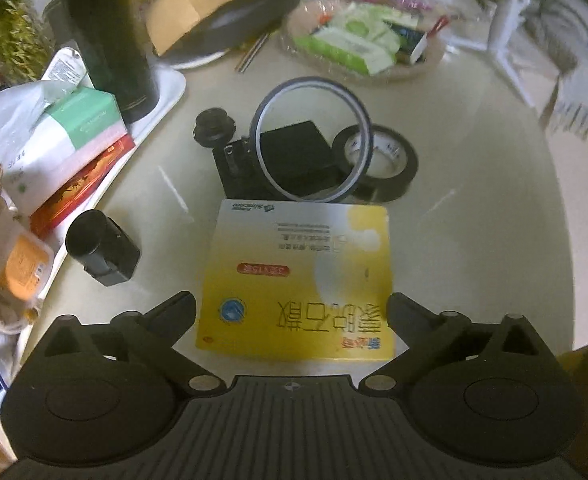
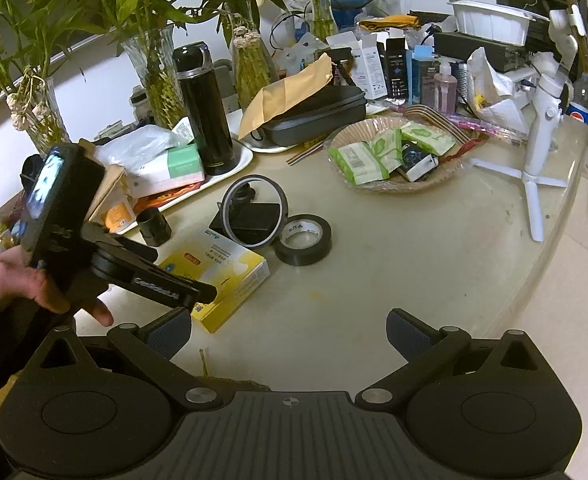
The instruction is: Organize rigid objects
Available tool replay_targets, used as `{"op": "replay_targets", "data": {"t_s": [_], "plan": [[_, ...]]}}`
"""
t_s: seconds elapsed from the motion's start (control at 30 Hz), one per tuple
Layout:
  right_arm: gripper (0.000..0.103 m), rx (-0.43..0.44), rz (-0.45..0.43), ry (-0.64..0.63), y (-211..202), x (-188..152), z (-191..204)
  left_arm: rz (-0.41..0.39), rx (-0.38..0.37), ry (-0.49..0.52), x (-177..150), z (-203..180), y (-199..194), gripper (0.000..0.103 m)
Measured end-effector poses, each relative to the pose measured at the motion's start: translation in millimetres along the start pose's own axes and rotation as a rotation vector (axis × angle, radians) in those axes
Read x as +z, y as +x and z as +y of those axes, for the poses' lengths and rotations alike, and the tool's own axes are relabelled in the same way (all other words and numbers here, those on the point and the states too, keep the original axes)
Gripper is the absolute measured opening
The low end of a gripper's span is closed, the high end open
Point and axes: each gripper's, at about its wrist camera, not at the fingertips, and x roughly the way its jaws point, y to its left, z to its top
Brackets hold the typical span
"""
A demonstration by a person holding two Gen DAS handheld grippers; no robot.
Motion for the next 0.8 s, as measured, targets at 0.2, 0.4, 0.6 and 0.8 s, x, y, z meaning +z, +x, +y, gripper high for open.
{"op": "replay_targets", "data": {"t_s": [0.2,0.4,0.6,0.8], "plan": [[0.103,0.002,0.001,0.006,1.2,0.1,-0.4,0.039,-0.022,-0.086,6.2,12.0,3.0,0.103],[0.103,0.019,-0.007,0.014,-1.1,2.2,0.2,0.098,0.029,-0.231,13.3,31.8,-4.0,0.103],[0.103,0.021,-0.01,0.014,-2.6,2.6,1.0,0.109,0.01,-0.218,13.6,23.9,3.6,0.103],[0.103,0.02,-0.014,0.029,-4.7,2.2,-2.9,0.152,0.036,-0.369,11.5,24.8,-0.8,0.103]]}}
